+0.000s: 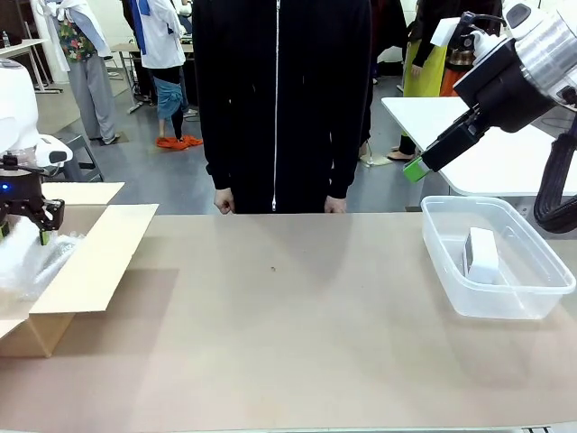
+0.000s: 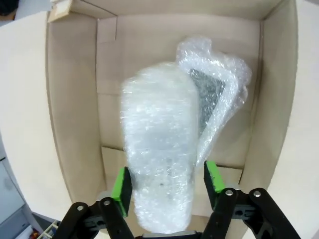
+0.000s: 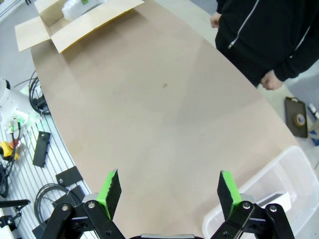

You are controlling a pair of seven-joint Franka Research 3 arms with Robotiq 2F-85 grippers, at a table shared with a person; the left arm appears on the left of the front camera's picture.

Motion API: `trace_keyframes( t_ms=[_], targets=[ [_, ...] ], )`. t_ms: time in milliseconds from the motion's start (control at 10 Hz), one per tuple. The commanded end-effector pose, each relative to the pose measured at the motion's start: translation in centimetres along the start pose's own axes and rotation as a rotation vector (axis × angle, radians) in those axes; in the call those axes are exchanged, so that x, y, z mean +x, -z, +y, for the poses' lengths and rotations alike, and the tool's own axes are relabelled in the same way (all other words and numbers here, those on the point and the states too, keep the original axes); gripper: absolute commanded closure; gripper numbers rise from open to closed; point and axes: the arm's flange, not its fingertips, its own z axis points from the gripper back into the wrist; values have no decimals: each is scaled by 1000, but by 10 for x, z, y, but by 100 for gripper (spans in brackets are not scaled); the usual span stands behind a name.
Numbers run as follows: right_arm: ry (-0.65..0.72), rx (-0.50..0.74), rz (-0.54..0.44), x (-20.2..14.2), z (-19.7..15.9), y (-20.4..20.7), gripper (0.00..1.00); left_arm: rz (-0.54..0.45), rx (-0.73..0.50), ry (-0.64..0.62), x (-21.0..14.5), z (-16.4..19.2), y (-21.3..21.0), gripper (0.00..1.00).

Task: Separate and place wrapped and unwrapped clocks.
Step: If the picked Digital clock is wrapped, place it in the Package Box ; if not, place it in the Organizing box.

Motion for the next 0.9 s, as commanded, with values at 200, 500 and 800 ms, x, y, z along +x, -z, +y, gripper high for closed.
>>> trace_keyframes(
  t_ms=[200,500,800],
  targets=[
    [-6,11,-4,0,-1,1,0,59,-28,25,3,14,-11,0],
    [-6,11,-4,0,-1,1,0,57,-30,30,0,21,-23,0],
    [-6,11,-4,0,-1,1,0,41,-188,-14,-14,36,-50,0]
  ],
)
